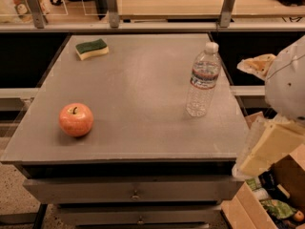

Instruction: Move apple near sponge

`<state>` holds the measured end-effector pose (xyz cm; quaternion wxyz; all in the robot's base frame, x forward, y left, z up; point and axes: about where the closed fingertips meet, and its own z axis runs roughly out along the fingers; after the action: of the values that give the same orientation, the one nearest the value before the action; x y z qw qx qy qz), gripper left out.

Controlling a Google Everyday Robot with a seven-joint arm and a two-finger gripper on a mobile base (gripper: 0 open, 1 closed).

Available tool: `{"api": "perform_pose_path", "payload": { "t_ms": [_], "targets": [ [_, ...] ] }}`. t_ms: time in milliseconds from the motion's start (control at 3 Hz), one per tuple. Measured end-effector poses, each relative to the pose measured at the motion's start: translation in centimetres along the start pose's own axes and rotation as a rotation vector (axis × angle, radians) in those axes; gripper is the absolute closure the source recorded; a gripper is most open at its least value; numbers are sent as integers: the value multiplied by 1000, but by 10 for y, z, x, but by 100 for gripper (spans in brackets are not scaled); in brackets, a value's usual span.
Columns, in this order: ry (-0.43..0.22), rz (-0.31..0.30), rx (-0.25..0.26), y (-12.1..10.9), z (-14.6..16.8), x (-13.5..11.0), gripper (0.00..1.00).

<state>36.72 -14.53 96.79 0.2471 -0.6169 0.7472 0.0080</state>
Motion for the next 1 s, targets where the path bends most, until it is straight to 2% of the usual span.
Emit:
{"api": "perform_pose_path", "payload": {
  "t_ms": [333, 667, 1000],
  "targets": [
    [-2, -1, -5, 7, 2, -2, 0],
    [-41, -56, -62, 17, 18, -31, 0],
    [-144, -74, -117, 28, 46, -74, 0]
  ]
}}
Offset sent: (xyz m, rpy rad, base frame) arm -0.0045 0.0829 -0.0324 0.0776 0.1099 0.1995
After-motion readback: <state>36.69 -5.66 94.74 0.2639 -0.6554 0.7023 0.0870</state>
